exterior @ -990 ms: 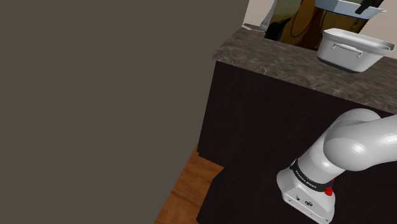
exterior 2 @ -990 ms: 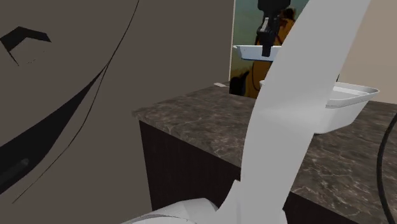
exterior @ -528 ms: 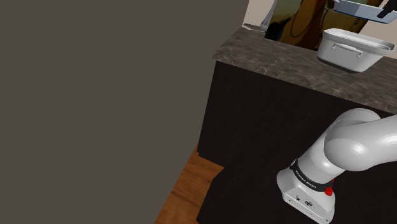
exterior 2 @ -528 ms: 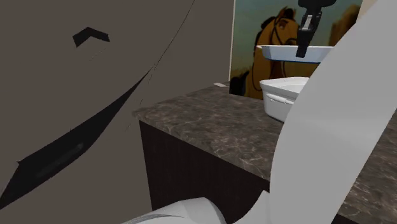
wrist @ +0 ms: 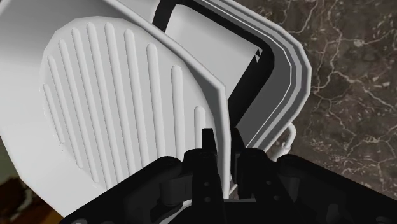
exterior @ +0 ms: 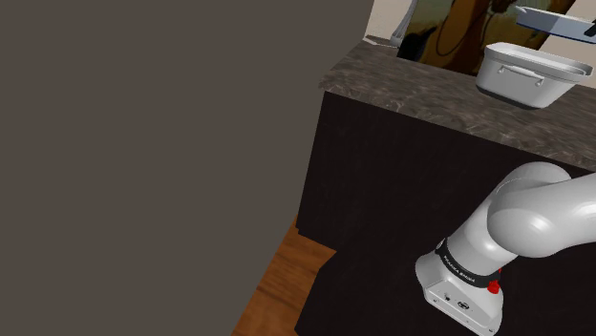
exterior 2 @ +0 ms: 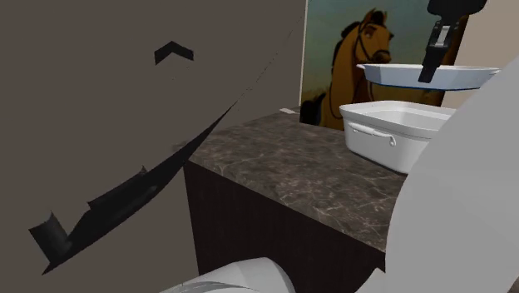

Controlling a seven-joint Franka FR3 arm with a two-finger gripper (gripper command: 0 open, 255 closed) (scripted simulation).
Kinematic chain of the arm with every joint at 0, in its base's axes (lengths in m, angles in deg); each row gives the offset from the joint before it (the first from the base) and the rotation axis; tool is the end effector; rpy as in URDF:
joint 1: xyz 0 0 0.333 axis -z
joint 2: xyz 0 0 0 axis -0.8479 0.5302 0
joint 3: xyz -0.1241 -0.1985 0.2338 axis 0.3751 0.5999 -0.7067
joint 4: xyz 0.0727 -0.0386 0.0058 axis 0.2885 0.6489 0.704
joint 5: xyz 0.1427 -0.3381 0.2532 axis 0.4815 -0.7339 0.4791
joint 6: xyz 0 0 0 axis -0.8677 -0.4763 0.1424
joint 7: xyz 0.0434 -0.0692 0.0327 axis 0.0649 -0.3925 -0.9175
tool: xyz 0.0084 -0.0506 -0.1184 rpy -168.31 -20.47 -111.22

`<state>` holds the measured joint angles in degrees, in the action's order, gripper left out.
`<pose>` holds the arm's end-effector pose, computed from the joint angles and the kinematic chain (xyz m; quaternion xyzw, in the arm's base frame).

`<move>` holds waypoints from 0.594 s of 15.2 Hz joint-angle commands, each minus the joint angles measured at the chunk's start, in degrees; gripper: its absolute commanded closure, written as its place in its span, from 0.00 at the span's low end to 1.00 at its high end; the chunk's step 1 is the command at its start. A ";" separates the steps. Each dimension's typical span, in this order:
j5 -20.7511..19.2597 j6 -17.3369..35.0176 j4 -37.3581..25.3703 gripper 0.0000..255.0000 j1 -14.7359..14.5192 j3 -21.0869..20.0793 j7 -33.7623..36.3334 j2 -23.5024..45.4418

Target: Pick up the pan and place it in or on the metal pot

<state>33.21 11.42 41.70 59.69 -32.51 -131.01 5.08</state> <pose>0.0721 -0.5222 0.7471 0.9565 0.2052 0.0948 0.1842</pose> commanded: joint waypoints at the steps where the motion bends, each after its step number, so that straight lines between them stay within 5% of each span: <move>1: -0.52 1.38 2.15 1.00 0.60 -0.08 0.33 -0.88; 9: -2.62 6.51 10.49 1.00 2.95 0.03 1.68 -4.13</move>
<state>30.86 17.13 51.13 62.40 -32.55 -129.55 1.33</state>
